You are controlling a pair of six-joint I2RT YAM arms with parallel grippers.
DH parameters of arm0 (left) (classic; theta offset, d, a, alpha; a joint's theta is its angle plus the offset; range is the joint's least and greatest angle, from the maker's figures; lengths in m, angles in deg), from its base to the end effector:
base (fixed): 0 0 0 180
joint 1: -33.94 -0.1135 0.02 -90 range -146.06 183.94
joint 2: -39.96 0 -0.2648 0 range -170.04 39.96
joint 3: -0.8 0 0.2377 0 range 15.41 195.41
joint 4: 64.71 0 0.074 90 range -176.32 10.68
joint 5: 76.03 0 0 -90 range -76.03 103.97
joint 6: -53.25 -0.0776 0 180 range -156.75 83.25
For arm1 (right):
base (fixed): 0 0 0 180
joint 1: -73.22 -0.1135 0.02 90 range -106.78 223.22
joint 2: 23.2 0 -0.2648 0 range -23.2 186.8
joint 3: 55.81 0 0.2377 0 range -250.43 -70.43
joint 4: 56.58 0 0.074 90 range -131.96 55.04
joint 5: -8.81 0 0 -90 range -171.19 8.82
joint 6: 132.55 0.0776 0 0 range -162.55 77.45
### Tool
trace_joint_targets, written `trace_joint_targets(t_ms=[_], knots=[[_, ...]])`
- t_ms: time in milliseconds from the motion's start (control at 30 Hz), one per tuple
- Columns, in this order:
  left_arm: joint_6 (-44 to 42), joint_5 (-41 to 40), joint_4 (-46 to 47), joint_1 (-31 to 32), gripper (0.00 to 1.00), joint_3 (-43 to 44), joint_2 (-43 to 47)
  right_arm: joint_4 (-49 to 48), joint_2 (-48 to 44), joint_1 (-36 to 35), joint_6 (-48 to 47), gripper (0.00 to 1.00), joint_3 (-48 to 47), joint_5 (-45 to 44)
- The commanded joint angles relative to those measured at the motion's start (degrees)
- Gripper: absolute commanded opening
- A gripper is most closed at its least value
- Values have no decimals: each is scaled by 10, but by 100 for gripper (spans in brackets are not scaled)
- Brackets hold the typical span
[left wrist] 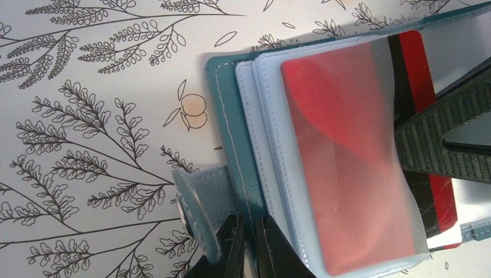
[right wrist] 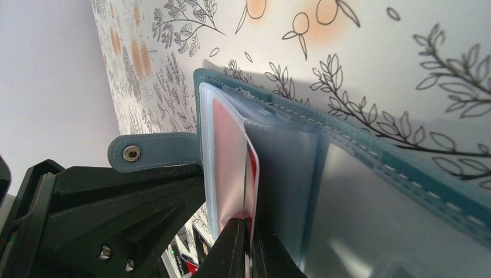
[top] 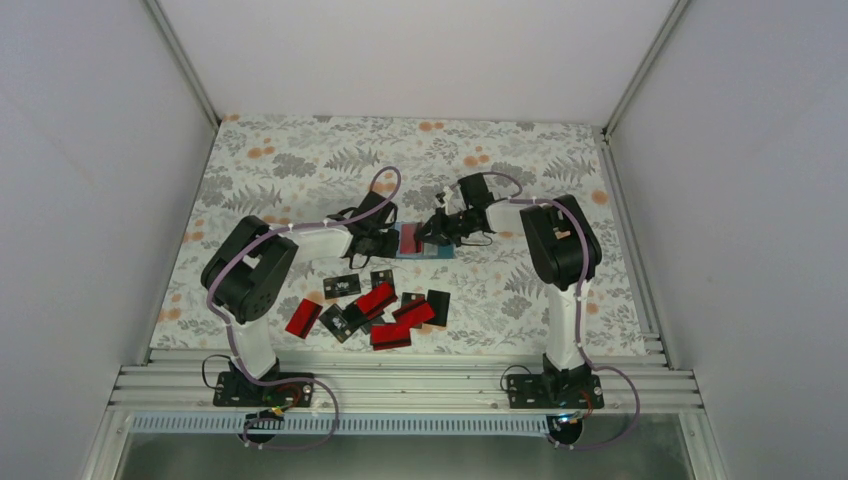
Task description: Put the credit cards into the card holder
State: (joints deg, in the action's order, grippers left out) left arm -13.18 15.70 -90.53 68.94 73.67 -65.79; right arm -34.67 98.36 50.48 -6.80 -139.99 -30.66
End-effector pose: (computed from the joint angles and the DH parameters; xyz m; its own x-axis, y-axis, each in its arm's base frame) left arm 0.3019 -0.2143 0.1098 -0.8759 0.1254 -0.4659 0.2574 0.9382 -0.2314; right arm 0.3554 0.2139 0.0888 -0.9995 -0.0162 -0.0267 -0.0312 0.5463 0.8370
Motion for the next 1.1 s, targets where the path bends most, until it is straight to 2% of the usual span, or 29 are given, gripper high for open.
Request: trace_joint_targets(t_ms=[0, 233, 900, 1067], knots=[[3, 10, 11, 1, 7, -12, -25, 35, 33, -20, -10, 5, -5, -27], [1, 11, 13, 1, 7, -11, -27, 57, 35, -20, -40, 17, -9, 2], [3, 8, 13, 1, 7, -12, -27, 172, -30, -20, -101, 49, -31, -117], [2, 8, 12, 2, 7, -11, -26, 180, -35, -22, -101, 51, -35, -133]])
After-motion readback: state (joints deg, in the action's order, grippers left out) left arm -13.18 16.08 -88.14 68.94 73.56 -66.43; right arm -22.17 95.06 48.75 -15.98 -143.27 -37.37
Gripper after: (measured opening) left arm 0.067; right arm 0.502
